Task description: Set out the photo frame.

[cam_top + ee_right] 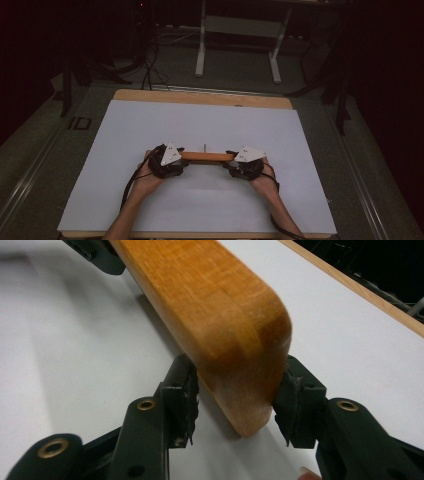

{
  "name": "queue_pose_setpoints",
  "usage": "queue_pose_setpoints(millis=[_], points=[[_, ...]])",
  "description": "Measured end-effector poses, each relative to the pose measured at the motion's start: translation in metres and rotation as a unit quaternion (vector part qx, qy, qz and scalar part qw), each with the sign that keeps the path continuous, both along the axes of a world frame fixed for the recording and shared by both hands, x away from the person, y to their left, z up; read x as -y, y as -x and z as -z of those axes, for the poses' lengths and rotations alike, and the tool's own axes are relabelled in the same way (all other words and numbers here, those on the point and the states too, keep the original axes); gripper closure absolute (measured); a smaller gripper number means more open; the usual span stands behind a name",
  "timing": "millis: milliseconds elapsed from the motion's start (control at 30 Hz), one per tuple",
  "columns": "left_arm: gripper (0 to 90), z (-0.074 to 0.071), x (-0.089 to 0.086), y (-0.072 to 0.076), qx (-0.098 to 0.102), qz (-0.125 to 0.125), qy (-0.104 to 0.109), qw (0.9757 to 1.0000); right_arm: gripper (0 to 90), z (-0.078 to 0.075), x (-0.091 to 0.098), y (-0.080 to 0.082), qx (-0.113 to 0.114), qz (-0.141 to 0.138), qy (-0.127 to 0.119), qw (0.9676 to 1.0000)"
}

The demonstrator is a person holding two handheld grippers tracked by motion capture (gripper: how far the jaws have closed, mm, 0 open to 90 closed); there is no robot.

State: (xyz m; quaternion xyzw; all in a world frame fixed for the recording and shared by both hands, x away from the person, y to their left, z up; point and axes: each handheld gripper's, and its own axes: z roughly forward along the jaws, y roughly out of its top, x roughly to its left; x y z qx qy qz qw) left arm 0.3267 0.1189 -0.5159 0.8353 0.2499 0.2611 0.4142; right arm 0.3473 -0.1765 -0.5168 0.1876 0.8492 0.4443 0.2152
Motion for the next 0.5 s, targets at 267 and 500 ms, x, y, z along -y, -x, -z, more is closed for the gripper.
queue_pose_setpoints(millis=[267, 500], points=[[51.9, -0.0001, -0.0004, -0.0015, -0.001, 0.000, 0.002, 1.0000, 56.0, -0.0004, 0.0008, -0.0027, -0.006, -0.001, -0.004, 1.0000], [53.0, -0.0003, 0.0012, 0.0000, 0.008, -0.002, -0.010, 0.9999, 55.8, 0.0000, 0.0017, -0.0035, -0.008, 0.000, -0.010, 0.9999]])
